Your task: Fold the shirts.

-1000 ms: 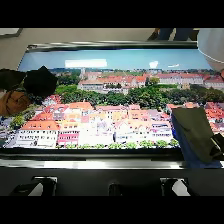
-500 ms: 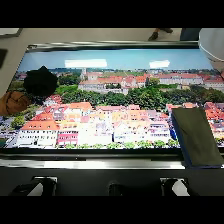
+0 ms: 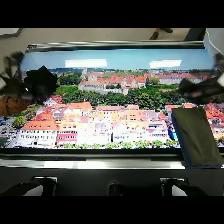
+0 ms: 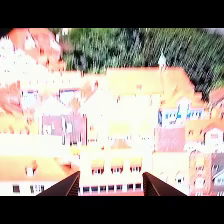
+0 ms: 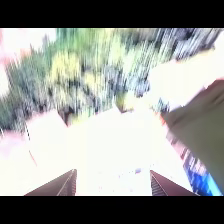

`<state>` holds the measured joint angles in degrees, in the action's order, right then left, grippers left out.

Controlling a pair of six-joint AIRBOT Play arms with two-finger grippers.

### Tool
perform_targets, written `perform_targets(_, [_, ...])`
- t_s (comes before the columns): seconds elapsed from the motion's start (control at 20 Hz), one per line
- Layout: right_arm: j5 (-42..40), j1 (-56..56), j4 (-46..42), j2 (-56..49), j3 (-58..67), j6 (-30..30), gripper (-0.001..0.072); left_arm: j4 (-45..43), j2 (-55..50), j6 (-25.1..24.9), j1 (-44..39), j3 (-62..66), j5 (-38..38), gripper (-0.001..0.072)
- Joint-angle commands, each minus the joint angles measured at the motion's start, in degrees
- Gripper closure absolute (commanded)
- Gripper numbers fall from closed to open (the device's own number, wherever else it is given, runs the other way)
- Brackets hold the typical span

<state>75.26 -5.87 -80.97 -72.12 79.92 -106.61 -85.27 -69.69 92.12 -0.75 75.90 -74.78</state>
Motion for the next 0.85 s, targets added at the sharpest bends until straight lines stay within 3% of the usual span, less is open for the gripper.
perform_targets(0.0, [11.28, 7.89, 2.05, -6.58, -3.06, 2.08, 0.0157, -3.89, 5.03, 4.79, -1.6, -16.0, -0.02, 0.0224])
perform_targets(0.15, [11.21, 7.89, 1.64, -6.54, -3.48, 2.05, 0.0155, -3.45, 10.64, 8.46, -1.7, -21.29, 7.23, 0.0224])
perform_targets(0.8, [13.14, 7.89, 1.29, -6.56, -3.45, 2.25, 0.0155, -3.45, 10.84, 8.44, -1.7, -20.76, 7.82, 0.0224])
